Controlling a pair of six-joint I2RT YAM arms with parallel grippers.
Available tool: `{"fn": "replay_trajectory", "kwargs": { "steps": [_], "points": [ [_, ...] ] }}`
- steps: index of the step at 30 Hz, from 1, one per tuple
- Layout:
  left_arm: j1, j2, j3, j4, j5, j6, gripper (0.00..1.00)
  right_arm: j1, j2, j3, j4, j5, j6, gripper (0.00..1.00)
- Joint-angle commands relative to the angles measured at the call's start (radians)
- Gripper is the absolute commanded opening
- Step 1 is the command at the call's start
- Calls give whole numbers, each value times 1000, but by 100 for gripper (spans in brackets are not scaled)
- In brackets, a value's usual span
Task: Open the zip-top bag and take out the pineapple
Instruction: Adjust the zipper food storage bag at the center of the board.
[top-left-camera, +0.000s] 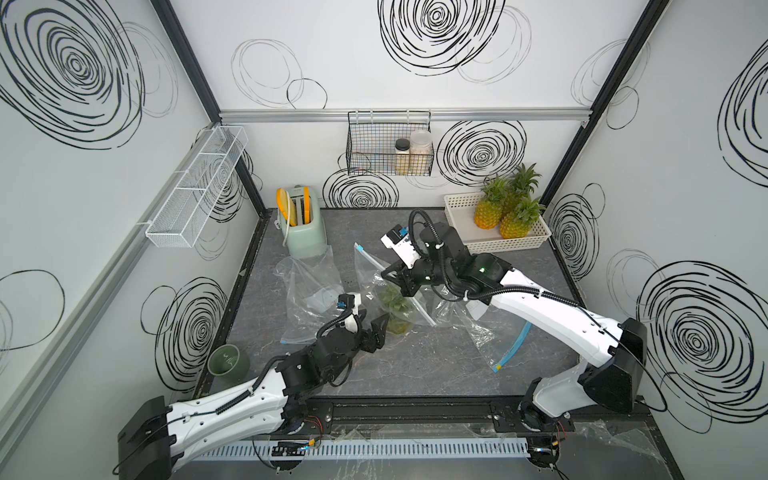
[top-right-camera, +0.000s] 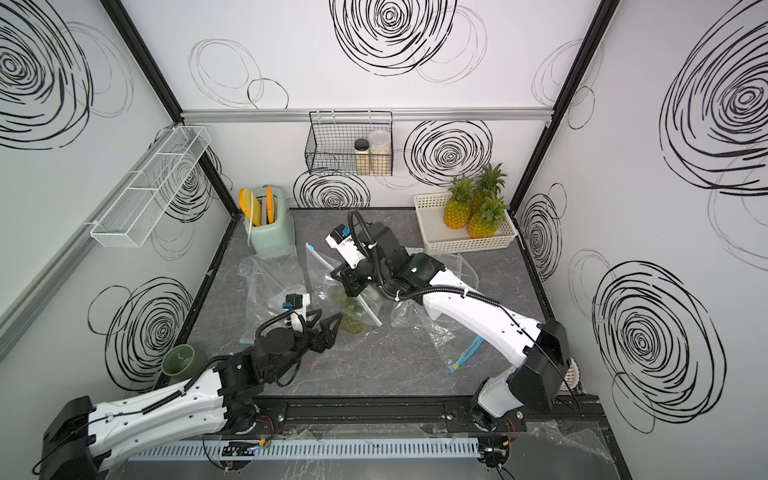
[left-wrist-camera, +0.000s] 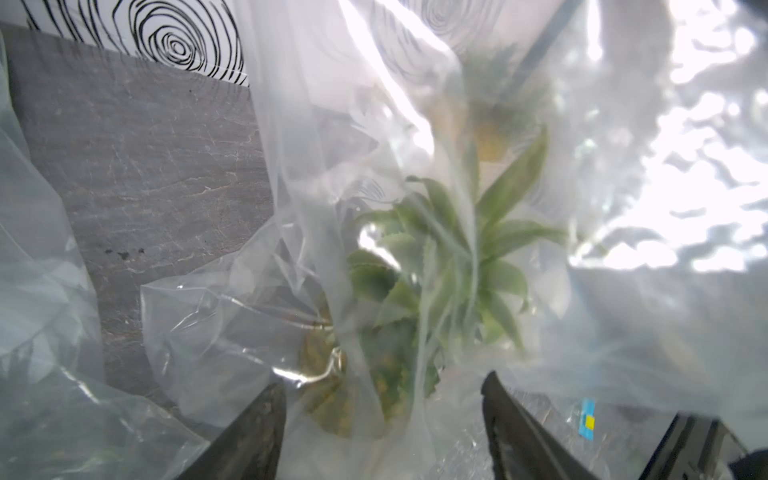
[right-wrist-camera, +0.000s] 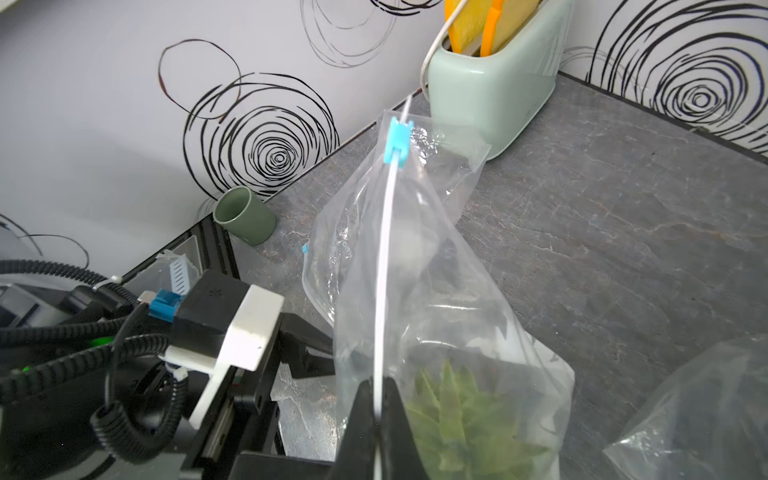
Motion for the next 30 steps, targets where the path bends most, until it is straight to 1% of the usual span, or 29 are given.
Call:
{"fn": "replay_trajectory", "kwargs": {
  "steps": [1, 4, 6, 7, 8, 10, 11, 14, 17, 19, 22, 25, 28, 30],
  "points": [
    [51, -96, 70, -118, 121, 93, 82, -61, -30, 60, -60, -147, -95, 0],
    [131, -190, 117, -220, 237, 140, 82, -94, -3, 112, -165, -192, -206, 0],
    [202, -237, 147, -254, 313, 169, 83, -96, 19, 141, -230, -218, -287, 0],
    [246, -250, 164, -255, 368, 178, 83, -96, 31, 156, -256, -223, -322, 0],
    [299, -253, 183, -256, 425, 215, 83, -96, 41, 164, -276, -227, -348, 0],
    [407, -224, 223, -254, 553, 250, 83, -96, 52, 181, -319, -256, -408, 0],
    [466, -198, 243, -246, 641, 264, 82, -96, 54, 186, -336, -275, -438, 0],
    [628, -112, 285, -211, 852, 296, 80, -96, 36, 181, -346, -298, -488, 0],
    [746, -55, 309, -153, 1029, 334, 79, -99, 13, 166, -342, -302, -517, 1],
    [803, -28, 318, -92, 1147, 350, 78, -99, 13, 167, -344, -323, -526, 1],
    [854, 36, 343, -27, 1313, 378, 73, -99, 28, 177, -352, -335, -526, 0],
    [861, 101, 389, -39, 1430, 455, 68, -99, 35, 173, -352, -349, -530, 0],
    [862, 136, 423, -43, 1494, 538, 67, -100, 38, 175, -352, -385, -535, 0],
    [865, 150, 439, -48, 1498, 596, 68, -99, 38, 181, -354, -421, -544, 0]
  ]
}}
